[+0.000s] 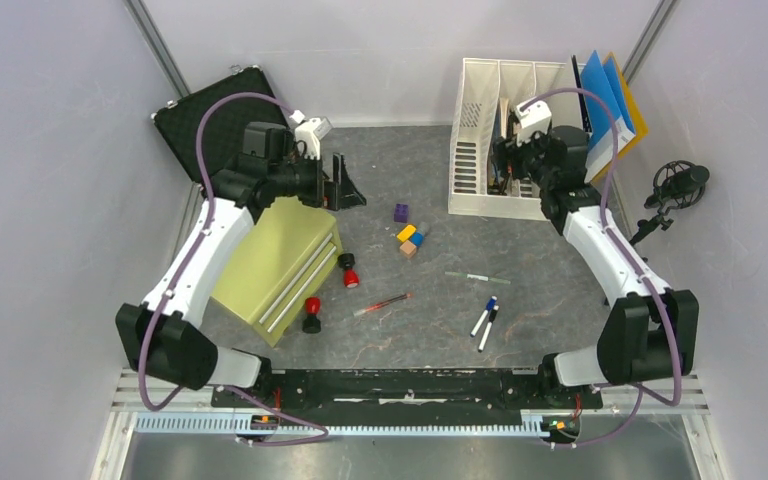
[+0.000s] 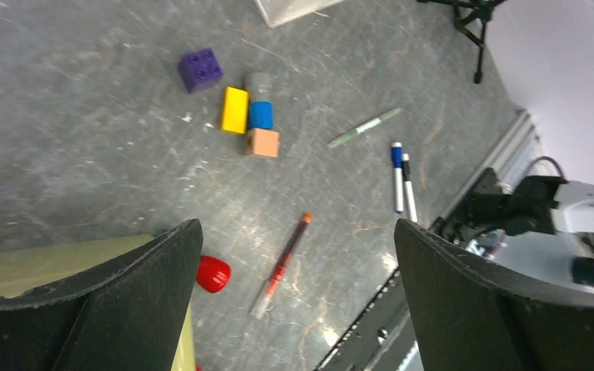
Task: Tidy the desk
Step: Place the book in the storage box, then move the storage box to the center of the board.
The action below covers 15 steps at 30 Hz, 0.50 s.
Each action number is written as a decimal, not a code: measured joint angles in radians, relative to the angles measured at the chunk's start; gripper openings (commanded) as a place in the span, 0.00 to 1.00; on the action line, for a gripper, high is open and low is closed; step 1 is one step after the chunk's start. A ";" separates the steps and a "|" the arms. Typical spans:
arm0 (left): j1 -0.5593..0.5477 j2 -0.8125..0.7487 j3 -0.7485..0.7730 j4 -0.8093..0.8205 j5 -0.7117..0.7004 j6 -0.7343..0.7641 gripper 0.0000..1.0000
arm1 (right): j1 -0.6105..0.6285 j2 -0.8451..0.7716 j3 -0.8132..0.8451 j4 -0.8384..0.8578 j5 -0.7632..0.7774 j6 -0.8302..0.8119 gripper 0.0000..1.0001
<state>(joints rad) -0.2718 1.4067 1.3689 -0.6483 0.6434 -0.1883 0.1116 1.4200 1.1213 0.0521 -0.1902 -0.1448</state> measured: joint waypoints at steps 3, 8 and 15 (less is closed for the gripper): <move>0.000 -0.048 0.000 0.000 -0.067 0.043 1.00 | 0.002 -0.043 -0.051 -0.053 -0.029 -0.071 0.80; 0.000 -0.160 -0.002 0.001 -0.175 0.124 1.00 | -0.003 -0.106 -0.140 -0.149 -0.014 -0.178 0.80; 0.000 -0.279 -0.037 0.004 -0.254 0.224 1.00 | -0.159 -0.111 -0.275 -0.300 -0.013 -0.318 0.77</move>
<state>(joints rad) -0.2718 1.1275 1.3323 -0.6441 0.3893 0.0353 -0.0475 1.3090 0.8467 -0.2481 -0.2031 -0.4629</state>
